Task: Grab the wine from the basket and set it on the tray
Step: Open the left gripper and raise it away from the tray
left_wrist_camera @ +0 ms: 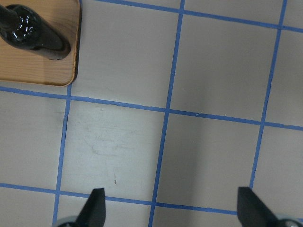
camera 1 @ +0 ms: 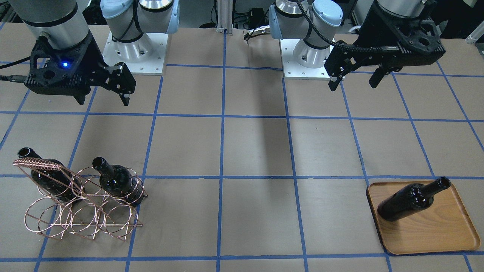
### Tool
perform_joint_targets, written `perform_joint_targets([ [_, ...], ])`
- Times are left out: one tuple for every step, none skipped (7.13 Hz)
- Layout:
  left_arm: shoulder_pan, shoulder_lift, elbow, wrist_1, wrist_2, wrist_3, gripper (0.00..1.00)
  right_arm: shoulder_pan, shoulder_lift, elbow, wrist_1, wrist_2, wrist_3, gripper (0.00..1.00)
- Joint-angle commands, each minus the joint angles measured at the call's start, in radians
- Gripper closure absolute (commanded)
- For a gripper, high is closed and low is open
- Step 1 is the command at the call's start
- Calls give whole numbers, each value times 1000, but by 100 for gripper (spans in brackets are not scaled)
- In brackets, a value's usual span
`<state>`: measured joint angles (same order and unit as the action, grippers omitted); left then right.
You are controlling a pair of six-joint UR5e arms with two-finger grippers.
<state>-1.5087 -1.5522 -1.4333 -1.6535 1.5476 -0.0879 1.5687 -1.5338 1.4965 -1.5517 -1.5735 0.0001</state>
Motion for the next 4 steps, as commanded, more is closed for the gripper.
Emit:
perform_joint_targets([
  [-17,6,-6,-23,-1,8,0,-1,-9,-1,16,24,0,0],
  [-34,3,-7,-23,2,8,0,-2,-11,-2,22,27,1,0],
  [-39,3,-9,-25,2,8,0,-2,-9,-2,19,29,1,0],
  [-41,3,-10,-25,-1,8,0,-1,-11,-1,21,30,1,0],
])
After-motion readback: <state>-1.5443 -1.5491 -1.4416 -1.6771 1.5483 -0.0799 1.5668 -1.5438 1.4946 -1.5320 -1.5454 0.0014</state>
